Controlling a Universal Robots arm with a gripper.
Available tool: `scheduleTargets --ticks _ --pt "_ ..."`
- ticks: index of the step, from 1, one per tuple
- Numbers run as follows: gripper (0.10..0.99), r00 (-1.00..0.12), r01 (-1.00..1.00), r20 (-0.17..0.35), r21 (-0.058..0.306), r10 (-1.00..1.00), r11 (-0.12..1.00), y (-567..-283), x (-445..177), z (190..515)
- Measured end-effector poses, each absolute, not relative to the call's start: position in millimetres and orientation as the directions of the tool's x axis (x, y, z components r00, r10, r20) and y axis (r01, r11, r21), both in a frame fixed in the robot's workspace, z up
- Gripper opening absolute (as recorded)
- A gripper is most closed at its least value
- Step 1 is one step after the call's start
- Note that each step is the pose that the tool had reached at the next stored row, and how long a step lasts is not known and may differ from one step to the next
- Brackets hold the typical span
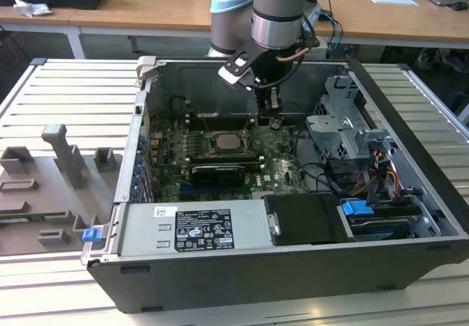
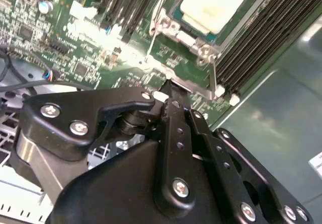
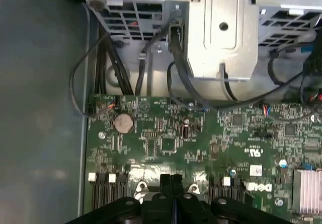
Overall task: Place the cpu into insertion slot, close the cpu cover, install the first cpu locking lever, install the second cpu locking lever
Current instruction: 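Close the cpu cover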
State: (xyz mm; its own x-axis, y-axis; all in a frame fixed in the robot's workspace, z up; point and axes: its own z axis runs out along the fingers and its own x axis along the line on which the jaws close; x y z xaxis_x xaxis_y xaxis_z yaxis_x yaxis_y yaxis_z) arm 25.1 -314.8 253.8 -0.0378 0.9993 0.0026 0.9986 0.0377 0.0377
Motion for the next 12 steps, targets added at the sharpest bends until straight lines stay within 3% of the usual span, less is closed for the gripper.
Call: scheduleTargets --ticks 12 --pt "0.106 -0.038 0.999 0.003 0.038 0.999 0.038 -315 -20 245"
